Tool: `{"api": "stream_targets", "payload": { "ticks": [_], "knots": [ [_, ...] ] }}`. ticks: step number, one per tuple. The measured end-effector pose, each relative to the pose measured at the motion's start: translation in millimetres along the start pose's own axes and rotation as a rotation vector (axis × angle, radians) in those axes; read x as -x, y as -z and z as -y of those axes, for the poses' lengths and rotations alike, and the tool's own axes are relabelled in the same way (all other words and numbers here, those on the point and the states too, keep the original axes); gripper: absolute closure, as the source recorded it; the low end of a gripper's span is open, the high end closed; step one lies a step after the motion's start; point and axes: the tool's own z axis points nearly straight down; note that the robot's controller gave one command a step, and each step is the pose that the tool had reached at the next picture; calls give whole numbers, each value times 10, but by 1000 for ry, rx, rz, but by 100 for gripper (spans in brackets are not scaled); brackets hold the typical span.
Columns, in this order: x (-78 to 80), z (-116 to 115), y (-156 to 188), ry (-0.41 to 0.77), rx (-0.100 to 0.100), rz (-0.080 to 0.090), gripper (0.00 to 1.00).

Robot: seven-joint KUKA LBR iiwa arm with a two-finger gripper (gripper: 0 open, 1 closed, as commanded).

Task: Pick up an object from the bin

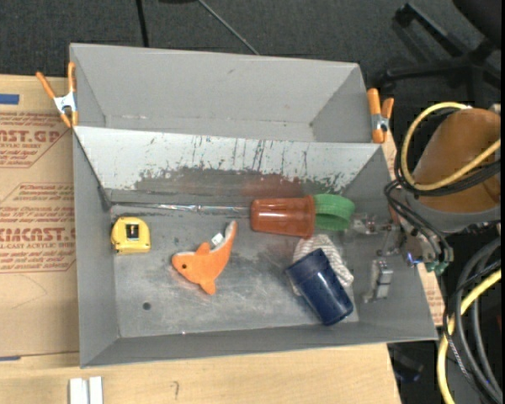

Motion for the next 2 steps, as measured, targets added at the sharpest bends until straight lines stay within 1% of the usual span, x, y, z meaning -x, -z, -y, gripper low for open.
{"api": "stream_targets", "payload": {
  "ticks": [1, 2],
  "knots": [
    [17, -6, 46, 2, -1, 7, 0],
    [172, -218, -898, -204, 0, 9, 100]
  ]
}}
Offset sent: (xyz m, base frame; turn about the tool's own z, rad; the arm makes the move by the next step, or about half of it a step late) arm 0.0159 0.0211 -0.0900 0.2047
